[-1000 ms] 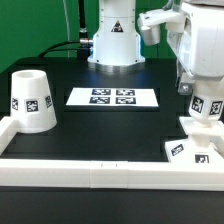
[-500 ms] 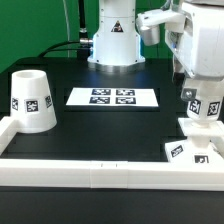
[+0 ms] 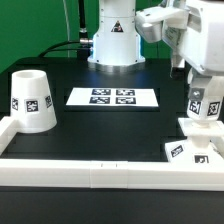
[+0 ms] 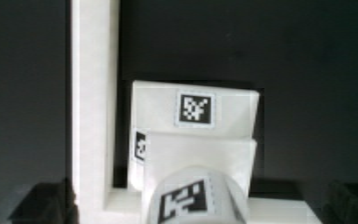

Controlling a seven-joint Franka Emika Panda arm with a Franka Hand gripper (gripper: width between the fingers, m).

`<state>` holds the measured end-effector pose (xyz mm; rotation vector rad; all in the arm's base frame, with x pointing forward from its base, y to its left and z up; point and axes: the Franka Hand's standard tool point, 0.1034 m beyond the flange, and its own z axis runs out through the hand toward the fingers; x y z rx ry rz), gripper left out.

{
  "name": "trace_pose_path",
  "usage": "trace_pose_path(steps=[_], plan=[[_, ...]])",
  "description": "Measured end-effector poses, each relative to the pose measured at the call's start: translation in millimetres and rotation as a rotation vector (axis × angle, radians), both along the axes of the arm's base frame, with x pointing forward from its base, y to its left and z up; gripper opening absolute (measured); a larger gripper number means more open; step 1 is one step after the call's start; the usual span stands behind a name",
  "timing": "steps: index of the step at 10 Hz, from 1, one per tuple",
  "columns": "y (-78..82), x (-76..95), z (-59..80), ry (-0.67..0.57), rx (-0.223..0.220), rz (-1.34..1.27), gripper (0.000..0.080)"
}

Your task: Assemble lamp

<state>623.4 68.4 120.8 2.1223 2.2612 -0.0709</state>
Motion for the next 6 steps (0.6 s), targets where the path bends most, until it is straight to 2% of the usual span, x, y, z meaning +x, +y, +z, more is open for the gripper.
trace_pose_path(steps=[4, 6], plan=[[32.5, -1.8, 0.6, -0.001, 0.016, 0.017, 0.0699], [33.0, -2.2, -0.5, 0.0, 0.017, 0.018, 0.0699]])
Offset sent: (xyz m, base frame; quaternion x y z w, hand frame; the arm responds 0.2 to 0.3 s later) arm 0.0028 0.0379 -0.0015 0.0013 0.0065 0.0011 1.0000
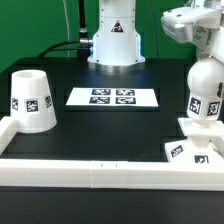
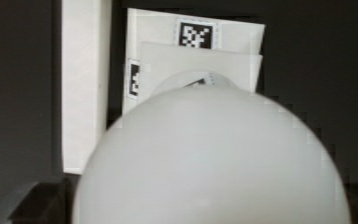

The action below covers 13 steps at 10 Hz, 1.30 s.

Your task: Assemble lamp

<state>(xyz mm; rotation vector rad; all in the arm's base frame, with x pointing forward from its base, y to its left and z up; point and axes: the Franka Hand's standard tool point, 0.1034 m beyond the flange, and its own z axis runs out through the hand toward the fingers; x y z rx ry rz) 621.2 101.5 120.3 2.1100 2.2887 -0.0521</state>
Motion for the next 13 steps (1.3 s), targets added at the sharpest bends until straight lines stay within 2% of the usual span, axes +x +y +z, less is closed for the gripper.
trace_pose_path(steps=[2, 3, 8, 13], plan=[[-1.4, -0.6, -1.1, 0.001, -0.001, -0.001, 0.0699], [-2.5, -0.4, -1.2, 0.001, -0.001, -0.003, 0.0588], [-3.7, -0.6, -1.4, 0.002, 0.001, -0.057, 0.0576], [-10.5, -1.0, -1.9, 0.011, 0.049, -0.596, 0.0577]])
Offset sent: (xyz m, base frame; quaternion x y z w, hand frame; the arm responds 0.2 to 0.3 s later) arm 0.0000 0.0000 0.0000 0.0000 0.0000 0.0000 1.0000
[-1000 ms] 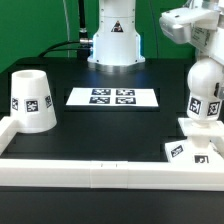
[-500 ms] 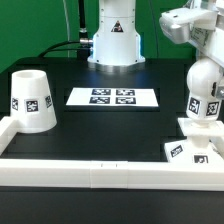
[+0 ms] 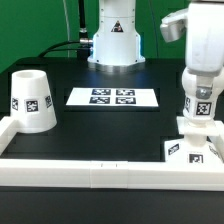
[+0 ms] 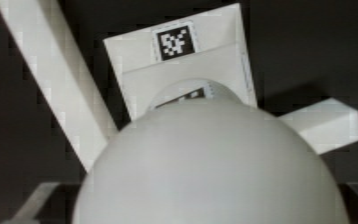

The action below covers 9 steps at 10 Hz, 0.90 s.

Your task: Assemble lamp

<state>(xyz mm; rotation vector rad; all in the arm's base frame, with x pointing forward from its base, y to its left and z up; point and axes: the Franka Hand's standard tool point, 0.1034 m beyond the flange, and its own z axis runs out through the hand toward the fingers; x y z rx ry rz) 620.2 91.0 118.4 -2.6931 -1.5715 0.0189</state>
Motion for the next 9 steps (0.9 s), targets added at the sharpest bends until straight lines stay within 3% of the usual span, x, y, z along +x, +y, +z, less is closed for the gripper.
trace_pose_path(steps=[9], plan=[[0.6, 0.1, -0.6, 0.021, 0.007, -0.729, 0.0577]])
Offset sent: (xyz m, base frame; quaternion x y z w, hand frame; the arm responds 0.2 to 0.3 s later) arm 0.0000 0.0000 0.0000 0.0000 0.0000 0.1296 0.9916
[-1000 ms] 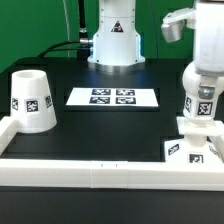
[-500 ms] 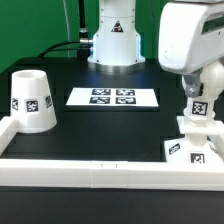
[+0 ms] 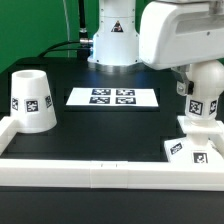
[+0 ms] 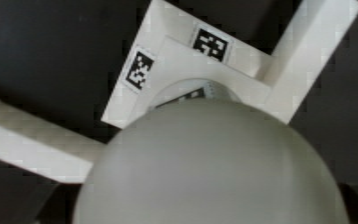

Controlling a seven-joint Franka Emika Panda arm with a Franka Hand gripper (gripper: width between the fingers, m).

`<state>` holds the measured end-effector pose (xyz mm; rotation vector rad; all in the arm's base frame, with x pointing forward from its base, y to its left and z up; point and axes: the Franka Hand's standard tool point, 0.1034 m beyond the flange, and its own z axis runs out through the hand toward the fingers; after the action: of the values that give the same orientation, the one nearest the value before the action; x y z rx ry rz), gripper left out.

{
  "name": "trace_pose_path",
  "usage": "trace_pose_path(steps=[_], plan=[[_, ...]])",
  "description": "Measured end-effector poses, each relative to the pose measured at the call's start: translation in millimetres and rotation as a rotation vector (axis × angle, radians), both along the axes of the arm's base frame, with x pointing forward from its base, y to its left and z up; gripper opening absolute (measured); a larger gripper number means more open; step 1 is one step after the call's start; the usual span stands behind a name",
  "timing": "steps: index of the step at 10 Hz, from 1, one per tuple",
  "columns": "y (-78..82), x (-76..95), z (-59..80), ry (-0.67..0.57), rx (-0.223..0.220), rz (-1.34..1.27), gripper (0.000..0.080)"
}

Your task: Assemble lamp

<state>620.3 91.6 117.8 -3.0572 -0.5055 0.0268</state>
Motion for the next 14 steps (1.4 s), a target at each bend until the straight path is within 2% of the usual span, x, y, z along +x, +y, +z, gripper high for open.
trace_pose_path(steps=[9, 14], plan=[[-5.7, 2.5, -0.5, 0.003, 0.004, -0.692, 0.0577], [0.8, 0.2, -2.2, 0.04, 0.019, -1.131, 0.0577]])
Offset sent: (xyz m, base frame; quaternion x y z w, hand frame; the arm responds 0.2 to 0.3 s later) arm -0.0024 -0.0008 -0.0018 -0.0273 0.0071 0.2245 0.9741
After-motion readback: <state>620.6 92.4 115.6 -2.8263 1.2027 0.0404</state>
